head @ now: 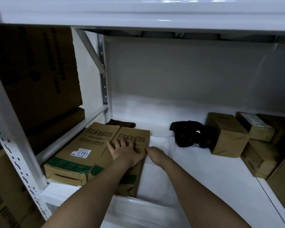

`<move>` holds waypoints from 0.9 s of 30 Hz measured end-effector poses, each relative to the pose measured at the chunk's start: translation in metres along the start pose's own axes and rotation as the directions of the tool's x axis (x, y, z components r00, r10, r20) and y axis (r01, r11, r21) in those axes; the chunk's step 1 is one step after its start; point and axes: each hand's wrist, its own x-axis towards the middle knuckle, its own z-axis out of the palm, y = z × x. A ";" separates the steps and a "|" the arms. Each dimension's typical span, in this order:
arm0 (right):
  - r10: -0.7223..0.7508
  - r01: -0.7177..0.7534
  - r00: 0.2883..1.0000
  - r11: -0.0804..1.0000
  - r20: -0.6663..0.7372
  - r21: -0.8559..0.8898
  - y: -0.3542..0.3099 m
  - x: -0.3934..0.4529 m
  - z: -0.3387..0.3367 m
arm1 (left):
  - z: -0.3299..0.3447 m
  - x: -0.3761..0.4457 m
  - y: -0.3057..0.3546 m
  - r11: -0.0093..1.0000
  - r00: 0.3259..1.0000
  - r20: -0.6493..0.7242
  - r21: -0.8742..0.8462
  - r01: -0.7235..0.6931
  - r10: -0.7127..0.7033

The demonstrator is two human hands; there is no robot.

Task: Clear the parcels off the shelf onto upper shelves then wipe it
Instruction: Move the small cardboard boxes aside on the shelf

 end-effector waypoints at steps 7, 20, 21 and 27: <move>0.007 -0.007 1.000 0.998 -0.001 0.060 0.002 -0.002 0.001 | 0.011 0.002 -0.002 0.999 0.997 0.080 -0.041 -0.001 0.004; 0.045 -0.042 0.998 0.996 -0.037 0.082 -0.014 -0.024 -0.017 | -0.014 0.004 -0.006 0.996 0.991 0.107 0.046 -0.081 0.076; 0.032 -0.028 0.998 0.998 -0.056 0.056 -0.015 -0.025 -0.022 | -0.019 0.004 -0.004 0.993 0.992 0.072 0.051 -0.107 0.103; 0.080 -0.049 0.969 0.990 -0.235 0.133 -0.012 -0.032 -0.050 | -0.042 0.012 0.019 0.916 0.927 -0.114 -0.153 -0.371 0.356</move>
